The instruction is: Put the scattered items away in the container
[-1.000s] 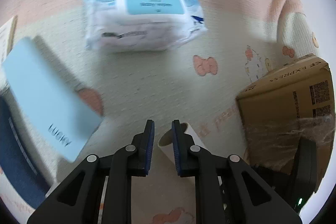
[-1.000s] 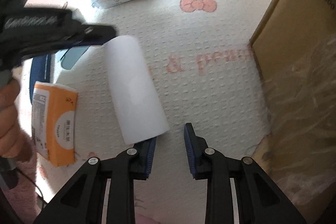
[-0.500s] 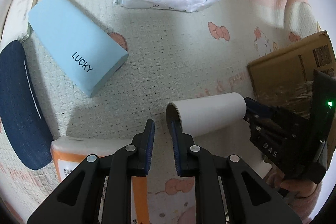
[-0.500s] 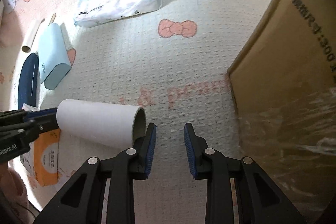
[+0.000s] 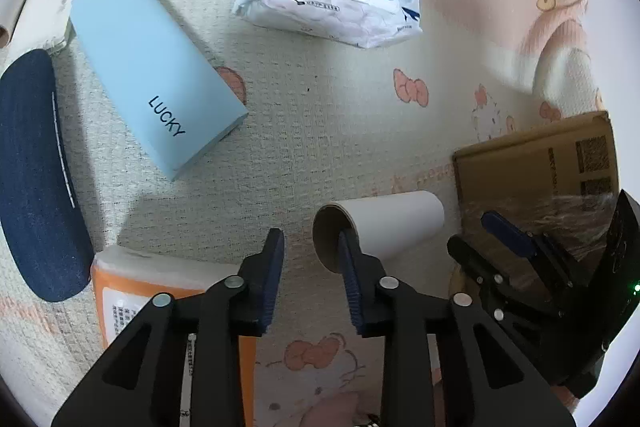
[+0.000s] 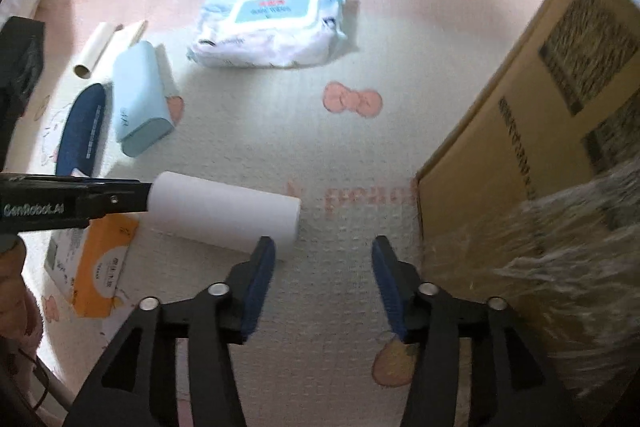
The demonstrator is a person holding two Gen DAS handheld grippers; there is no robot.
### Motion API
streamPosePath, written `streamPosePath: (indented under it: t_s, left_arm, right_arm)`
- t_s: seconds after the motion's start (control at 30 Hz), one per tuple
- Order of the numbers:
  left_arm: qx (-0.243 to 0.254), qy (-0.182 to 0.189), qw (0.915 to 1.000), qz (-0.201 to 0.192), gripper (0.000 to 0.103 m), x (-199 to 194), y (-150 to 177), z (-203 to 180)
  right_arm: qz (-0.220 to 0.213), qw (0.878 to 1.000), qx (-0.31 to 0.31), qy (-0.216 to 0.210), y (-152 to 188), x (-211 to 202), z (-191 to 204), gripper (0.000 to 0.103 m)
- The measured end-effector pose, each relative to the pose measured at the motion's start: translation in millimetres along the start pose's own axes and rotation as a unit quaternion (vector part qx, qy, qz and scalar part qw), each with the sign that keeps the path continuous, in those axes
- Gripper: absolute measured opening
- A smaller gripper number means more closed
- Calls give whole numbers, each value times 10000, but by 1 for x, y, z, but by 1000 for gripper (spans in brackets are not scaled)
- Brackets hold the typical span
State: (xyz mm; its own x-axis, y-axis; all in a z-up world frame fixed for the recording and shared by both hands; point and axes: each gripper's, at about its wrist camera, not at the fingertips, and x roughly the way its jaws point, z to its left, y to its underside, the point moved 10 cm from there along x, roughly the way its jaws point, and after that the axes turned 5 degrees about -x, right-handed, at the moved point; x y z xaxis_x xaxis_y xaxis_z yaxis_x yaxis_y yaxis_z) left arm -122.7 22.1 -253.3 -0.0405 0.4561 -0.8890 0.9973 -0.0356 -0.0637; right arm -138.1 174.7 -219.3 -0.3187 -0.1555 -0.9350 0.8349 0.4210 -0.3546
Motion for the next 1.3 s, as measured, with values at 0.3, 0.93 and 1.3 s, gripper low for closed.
streamPosePath:
  t_s: [0.3, 0.93, 1.3]
  left_arm:
    - [210, -188, 9994, -177, 38, -7, -9, -6]
    - [18, 7, 9998, -197, 48, -12, -4, -10]
    - [-151, 430, 9989, 112, 45, 22, -1, -20]
  right_arm:
    - [-10, 9984, 273, -502, 0, 10, 26, 55]
    - [-68, 9925, 679, -1009, -3, 23, 31, 55]
    - [-309, 9826, 797, -1647, -19, 28, 45, 55]
